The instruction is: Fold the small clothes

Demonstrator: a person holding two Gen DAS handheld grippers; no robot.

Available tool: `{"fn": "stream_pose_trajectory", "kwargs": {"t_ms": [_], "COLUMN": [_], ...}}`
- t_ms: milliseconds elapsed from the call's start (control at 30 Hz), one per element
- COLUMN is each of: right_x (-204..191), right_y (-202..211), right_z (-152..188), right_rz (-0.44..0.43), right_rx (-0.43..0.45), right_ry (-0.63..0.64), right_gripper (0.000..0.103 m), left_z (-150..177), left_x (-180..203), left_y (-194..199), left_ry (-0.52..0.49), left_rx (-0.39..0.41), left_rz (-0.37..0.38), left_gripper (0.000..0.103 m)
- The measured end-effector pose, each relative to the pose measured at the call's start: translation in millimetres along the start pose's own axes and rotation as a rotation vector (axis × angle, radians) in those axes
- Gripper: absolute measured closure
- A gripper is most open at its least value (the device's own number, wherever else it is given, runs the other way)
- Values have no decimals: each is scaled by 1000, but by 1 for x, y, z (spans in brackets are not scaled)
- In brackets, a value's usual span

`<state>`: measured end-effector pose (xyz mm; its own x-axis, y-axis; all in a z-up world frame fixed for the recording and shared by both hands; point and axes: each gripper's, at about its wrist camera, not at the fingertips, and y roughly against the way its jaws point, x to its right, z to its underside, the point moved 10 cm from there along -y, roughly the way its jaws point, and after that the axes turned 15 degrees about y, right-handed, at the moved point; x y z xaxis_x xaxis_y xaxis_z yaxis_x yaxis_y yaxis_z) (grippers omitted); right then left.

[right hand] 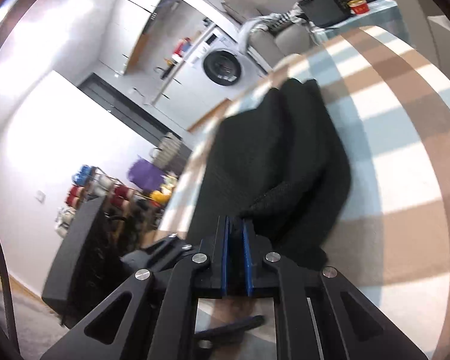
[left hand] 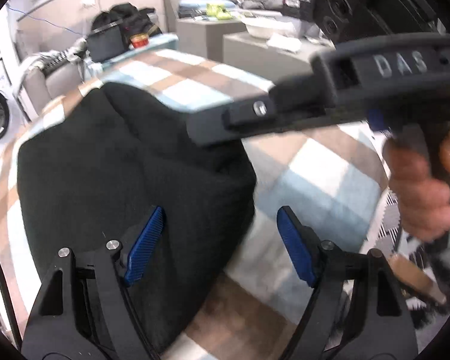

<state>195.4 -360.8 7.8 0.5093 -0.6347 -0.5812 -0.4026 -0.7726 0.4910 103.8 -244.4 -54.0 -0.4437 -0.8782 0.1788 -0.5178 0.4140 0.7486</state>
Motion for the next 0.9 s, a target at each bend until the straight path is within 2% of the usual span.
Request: {"fn": "stream_pose_trajectory", "kwargs": {"t_ms": [33, 100, 133, 167, 233, 267, 333, 433, 633, 667, 700, 767, 833, 900], "right_x": [0, 2, 4, 6, 20, 35, 53, 61, 47, 42, 41, 33, 18, 8], "right_y": [0, 0, 1, 4, 19, 28, 27, 20, -8, -14, -17, -23, -25, -29], "right_z": [-2, -3, -2, -1, -1, 6, 22, 41, 57, 56, 55, 48, 33, 19], "right_rz": [-3, 2, 14, 18, 50, 152, 235, 212, 159, 157, 170, 188, 163, 123], "right_rx": [3, -3, -8, -5, 51, 47, -14, -39, -92, -93, -98, -105, -75, -46], "right_ry": [-3, 3, 4, -1, -40, -37, -43, -94, -50, -31, -11, 30, 80, 85], "right_gripper": [94, 93, 92, 89, 73, 71, 71, 71, 72, 79, 92, 93, 93, 95], "left_z": [-4, -11, -13, -15, -19, -20, -24, -25, -22, -22, -22, -20, -15, -9], "left_x": [0, -8, -14, -19, -31, -35, -43, -54, -63, -64, -65, -67, -68, -71], "left_y": [1, 3, 4, 6, 12, 16, 20, 16, 9, 8, 7, 6, 4, -1], "left_ry": [19, 64, 90, 107, 152, 168, 193, 215, 236, 237, 234, 232, 242, 254], "left_rx": [13, 26, 24, 25, 44, 50, 69, 60, 45, 45, 44, 41, 31, 10], "left_rz": [8, 23, 39, 41, 49, 53, 53, 40, 40, 39, 36, 26, 28, 29], "left_gripper": [42, 79, 87, 88, 89, 89, 89, 89, 89, 89, 89, 89, 88, 79]}}
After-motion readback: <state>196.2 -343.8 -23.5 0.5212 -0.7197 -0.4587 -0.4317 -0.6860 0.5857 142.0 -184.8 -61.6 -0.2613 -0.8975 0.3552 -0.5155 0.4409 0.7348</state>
